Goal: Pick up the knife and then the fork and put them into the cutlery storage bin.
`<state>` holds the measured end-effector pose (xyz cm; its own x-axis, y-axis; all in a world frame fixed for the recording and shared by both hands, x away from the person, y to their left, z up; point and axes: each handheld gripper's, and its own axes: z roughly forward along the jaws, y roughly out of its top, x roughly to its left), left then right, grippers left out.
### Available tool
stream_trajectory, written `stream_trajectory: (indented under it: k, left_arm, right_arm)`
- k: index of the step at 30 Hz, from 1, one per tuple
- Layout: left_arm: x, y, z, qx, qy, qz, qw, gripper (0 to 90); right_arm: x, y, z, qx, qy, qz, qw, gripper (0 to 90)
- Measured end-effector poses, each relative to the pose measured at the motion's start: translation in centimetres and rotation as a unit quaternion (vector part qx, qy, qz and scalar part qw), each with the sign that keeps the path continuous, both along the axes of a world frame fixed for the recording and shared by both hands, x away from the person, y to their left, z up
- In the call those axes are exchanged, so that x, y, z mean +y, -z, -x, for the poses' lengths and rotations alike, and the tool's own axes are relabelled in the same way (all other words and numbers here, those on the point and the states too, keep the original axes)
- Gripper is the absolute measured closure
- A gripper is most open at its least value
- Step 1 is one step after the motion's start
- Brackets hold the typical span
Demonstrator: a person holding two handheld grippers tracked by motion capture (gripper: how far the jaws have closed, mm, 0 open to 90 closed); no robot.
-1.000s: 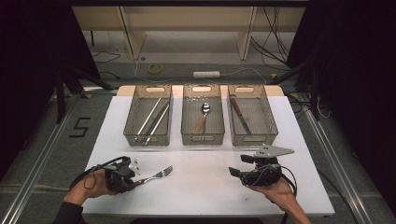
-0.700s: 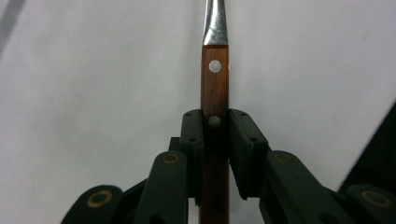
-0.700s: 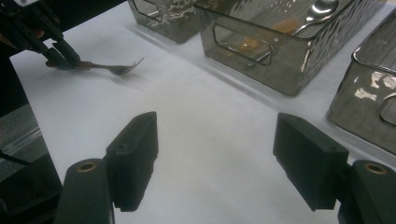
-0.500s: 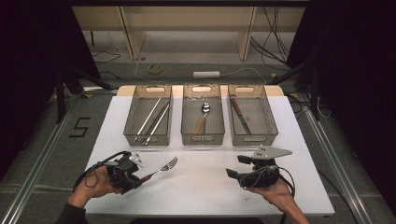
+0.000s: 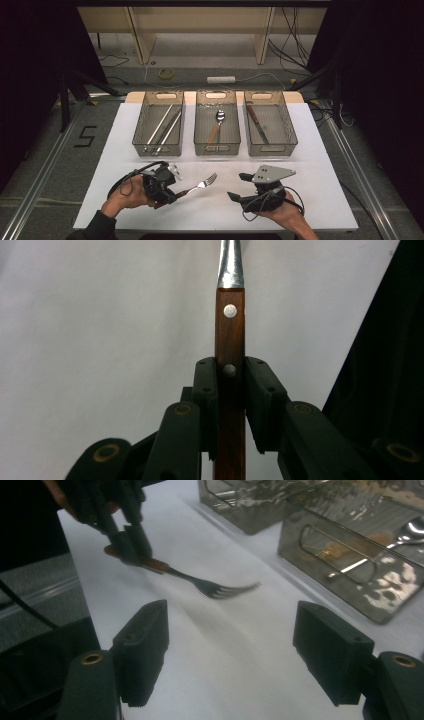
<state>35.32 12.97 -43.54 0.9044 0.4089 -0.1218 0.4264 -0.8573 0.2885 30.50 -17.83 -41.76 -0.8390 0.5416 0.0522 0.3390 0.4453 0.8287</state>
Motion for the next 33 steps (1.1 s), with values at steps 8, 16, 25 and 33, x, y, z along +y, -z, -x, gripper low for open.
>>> stream_trajectory:
  k: [8, 16, 25, 33]
  left_arm:
    - [-2.9, -0.1, -0.2, 0.010, 0.034, -0.006, 0.9994, 76.0]
    - [-5.2, -0.6, 0.0, 0.018, 0.064, -0.002, 0.9978, 75.9]
    - [-6.7, -1.1, 0.1, 0.028, 0.081, -0.002, 0.9963, 75.9]
    - [-7.2, -1.0, 0.3, 0.039, 0.092, -0.004, 0.9950, 75.9]
  right_arm:
    - [2.9, 0.7, 1.2, -0.027, -0.050, 0.043, 0.9974, 31.6]
    - [5.7, 1.8, 1.7, -0.068, -0.086, 0.105, 0.9884, 32.2]
    - [7.5, 3.1, 1.8, -0.103, -0.115, 0.163, 0.9746, 35.8]
    - [8.1, 4.0, 1.9, -0.130, -0.127, 0.198, 0.9632, 44.0]
